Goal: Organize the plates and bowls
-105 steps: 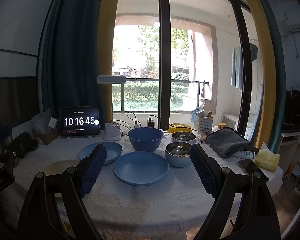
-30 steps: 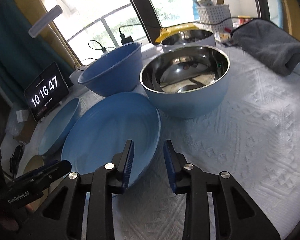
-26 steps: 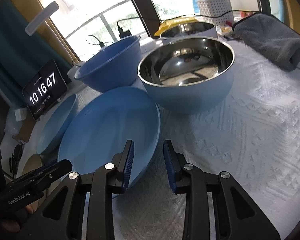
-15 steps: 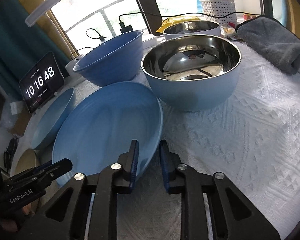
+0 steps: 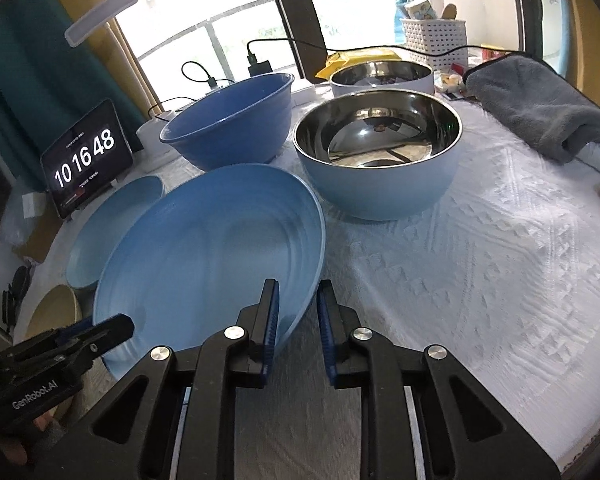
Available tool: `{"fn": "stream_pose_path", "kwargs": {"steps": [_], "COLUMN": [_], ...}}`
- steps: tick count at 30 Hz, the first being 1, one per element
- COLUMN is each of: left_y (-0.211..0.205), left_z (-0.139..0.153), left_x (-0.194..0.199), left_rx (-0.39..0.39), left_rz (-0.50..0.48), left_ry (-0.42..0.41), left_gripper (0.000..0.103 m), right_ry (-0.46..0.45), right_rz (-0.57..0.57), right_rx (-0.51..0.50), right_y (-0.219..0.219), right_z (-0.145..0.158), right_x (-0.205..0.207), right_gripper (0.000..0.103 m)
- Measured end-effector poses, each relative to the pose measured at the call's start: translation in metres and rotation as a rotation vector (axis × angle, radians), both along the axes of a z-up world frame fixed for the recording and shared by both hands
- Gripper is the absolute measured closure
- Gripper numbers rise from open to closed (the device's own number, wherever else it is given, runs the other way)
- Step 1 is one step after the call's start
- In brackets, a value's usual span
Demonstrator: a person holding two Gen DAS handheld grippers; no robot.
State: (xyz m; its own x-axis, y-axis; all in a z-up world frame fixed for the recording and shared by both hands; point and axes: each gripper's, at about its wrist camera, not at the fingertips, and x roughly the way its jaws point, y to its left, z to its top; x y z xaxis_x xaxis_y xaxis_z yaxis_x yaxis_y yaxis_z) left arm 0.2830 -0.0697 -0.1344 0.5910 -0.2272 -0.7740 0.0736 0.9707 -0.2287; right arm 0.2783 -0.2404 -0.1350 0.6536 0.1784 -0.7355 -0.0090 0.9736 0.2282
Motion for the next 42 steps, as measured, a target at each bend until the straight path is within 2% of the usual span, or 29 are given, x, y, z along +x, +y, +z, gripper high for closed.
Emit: {"fn": "stream_pose_path", "kwargs": {"steps": [23, 42], "left_y": [0.031, 0.086], "left_z": [0.021, 0.021], "left_x": [-0.052, -0.088], "left_rx": [-0.033, -0.029], "left_rz": [0.019, 0.086], "left_ry": [-0.071, -0.098], "left_gripper": [0.064, 0.064], "right_ry": [-0.054, -0.059], "right_rz": [0.022, 0.102], "right_rx": [-0.024, -0.053], "right_y": [0.028, 0.083], "right_z": [0.026, 0.029], "right_x": [-0.041, -0.059], "right_gripper": [0.082, 0.082]}}
